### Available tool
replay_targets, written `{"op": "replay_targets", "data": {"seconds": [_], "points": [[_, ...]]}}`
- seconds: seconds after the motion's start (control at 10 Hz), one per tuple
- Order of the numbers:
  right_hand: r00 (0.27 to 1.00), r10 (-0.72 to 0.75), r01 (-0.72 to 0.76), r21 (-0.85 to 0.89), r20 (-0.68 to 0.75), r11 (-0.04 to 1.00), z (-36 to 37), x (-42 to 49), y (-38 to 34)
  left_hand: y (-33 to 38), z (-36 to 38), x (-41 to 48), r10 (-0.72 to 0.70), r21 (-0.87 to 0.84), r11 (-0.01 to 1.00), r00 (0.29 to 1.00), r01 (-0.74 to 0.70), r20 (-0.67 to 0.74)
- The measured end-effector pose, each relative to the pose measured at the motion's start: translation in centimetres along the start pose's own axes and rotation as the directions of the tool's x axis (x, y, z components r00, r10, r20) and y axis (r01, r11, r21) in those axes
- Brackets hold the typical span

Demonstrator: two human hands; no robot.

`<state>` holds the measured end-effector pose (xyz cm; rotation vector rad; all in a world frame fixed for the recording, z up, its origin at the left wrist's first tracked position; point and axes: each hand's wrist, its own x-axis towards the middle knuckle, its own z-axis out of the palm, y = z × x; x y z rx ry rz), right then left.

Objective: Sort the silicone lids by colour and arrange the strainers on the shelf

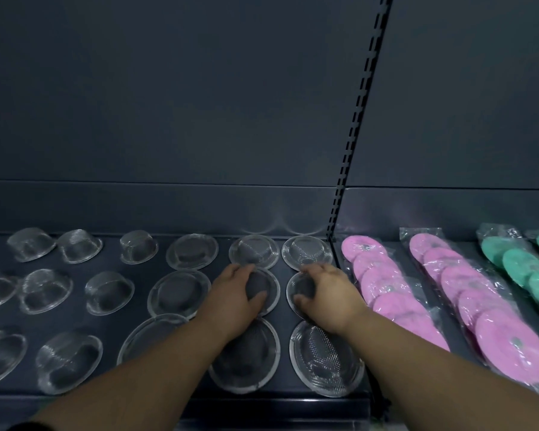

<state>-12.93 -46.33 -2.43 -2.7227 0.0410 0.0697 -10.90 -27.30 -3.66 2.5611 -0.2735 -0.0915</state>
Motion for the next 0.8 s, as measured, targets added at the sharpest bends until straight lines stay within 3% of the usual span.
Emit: {"op": "replay_targets", "data": {"seconds": [0.1,0.2,0.3,0.4,0.6,0.8], "points": [[0.992,-0.082,0.081,-0.005,-0.094,0.997,0.2,-1.0,-1.0,0.0,-0.8,-1.7,0.004,-0.034,0.999,0.999,-0.006,-0.052],[0.981,-0.174,0.174,-0.004,-0.081,0.985,0.9,-2.7,-2.7,-0.9,-1.9,-4.9,-0.005,-0.035,0.999,0.996,0.002,-0.084],[0.966,-0.253,0.253,-0.008,-0.047,0.967,2.0,-4.5,-4.2,-3.1,-3.0,-7.7,-0.028,0.076,0.996,0.99,0.039,-0.139],[0.963,-0.269,0.27,-0.03,0.033,0.962,3.0,-5.9,-5.4,-5.6,-4.3,-9.3,-0.087,0.163,0.981,0.99,0.105,-0.109],[0.974,-0.181,0.203,-0.167,0.135,0.965,3.6,-8.0,-8.1,-7.6,-5.1,-10.9,-0.041,0.134,0.99,0.999,0.039,0.007],[0.996,-0.085,0.083,-0.222,0.002,0.972,3.5,-11.0,-12.6,-8.5,-7.2,-13.6,-0.029,-0.057,0.998,0.997,0.033,0.068]]}}
